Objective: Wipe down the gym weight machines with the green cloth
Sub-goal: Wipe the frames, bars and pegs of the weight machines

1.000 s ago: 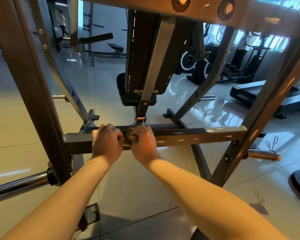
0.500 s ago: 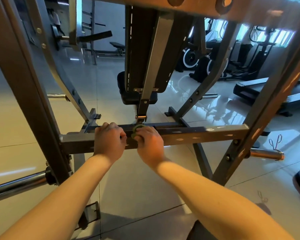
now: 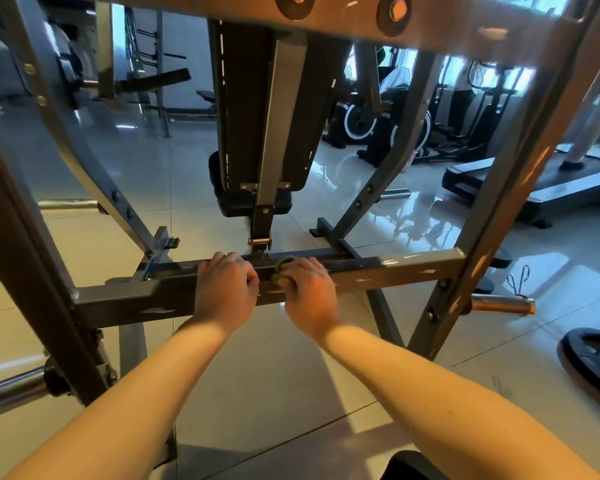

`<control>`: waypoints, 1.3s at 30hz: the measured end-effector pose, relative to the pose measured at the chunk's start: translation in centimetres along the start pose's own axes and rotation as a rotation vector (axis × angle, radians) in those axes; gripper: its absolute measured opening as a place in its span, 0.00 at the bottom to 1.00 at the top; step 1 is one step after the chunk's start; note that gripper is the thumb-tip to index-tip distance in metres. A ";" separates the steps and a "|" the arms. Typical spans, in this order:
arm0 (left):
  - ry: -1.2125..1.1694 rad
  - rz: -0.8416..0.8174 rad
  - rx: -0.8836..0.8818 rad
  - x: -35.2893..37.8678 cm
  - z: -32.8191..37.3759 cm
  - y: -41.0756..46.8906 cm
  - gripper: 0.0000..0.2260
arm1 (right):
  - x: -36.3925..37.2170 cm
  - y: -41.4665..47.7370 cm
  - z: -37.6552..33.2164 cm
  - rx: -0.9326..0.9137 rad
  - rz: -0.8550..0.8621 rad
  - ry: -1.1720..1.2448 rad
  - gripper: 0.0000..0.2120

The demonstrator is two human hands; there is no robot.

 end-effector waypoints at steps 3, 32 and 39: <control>-0.004 0.001 0.008 0.5 0.5 0.3 0.07 | -1.7 0.6 4.3 -0.051 -0.044 -0.068 0.08; -0.012 -0.031 0.066 3.5 3.8 1.8 0.06 | -3.9 1.8 10.1 0.179 -0.079 -0.123 0.08; -0.030 -0.033 0.073 4.5 4.5 1.9 0.05 | -3.5 0.5 8.7 0.351 0.033 0.002 0.09</control>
Point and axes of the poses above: each hand's wrist, its own y-axis towards the middle knuckle, its own x-axis out of the palm, z = x × y, the point moved 5 cm from there along y, towards the middle knuckle, and after that the axes turned 11 degrees about -y, right-handed, at the moved point
